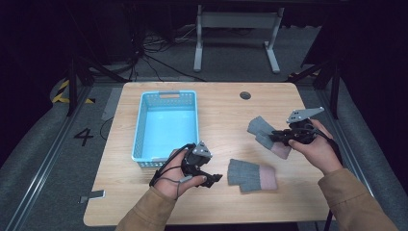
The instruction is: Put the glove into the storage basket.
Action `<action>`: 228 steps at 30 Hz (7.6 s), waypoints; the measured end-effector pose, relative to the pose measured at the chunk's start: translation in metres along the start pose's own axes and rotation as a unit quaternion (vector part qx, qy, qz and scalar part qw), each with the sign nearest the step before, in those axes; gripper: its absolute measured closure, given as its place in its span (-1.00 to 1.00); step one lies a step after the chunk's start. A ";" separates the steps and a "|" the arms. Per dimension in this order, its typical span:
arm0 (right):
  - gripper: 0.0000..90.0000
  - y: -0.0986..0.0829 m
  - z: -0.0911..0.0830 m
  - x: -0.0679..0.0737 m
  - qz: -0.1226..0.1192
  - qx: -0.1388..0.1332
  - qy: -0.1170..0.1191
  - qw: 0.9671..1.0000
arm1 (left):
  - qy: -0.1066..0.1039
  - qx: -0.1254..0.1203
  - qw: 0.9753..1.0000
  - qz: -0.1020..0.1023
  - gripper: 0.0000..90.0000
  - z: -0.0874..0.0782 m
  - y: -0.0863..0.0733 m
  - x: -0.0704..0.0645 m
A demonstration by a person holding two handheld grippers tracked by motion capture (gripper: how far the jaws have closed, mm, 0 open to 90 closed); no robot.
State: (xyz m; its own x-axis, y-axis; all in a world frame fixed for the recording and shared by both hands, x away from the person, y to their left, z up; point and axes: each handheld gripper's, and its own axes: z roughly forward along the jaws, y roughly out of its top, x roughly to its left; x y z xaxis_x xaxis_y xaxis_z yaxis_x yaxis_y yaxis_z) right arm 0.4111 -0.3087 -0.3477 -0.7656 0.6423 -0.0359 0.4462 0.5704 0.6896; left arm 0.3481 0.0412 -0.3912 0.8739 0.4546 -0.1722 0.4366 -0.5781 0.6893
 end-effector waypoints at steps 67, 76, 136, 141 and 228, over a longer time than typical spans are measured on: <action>0.77 -0.047 0.036 0.070 -0.142 0.023 0.116 0.983 | 0.028 -0.022 0.999 0.009 -0.46 -0.001 0.004 -0.003; 0.77 -0.048 0.044 0.075 -0.150 0.032 0.127 0.980 | 0.004 -0.021 1.000 0.018 -0.24 0.001 0.004 -0.002; 0.52 -0.084 -0.002 0.023 -0.050 0.045 0.025 0.997 | -0.032 0.051 0.998 0.027 0.34 0.043 -0.002 -0.011; 0.52 -0.092 -0.001 0.017 -0.040 0.058 0.021 0.997 | -0.034 0.054 0.998 0.027 0.34 0.051 -0.004 -0.011; 0.53 -0.094 0.009 0.014 -0.033 0.042 -0.006 0.999 | -0.001 0.042 0.998 0.046 0.07 0.057 0.013 -0.032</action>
State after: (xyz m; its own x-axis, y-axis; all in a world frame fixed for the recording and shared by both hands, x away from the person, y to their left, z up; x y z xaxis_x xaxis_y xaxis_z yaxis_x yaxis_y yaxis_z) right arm 0.3629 -0.3489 -0.4190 -0.7893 0.6076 -0.0884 0.4323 0.6521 0.6229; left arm 0.3382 -0.0202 -0.4168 0.9120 0.3945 -0.1125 0.3700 -0.6726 0.6409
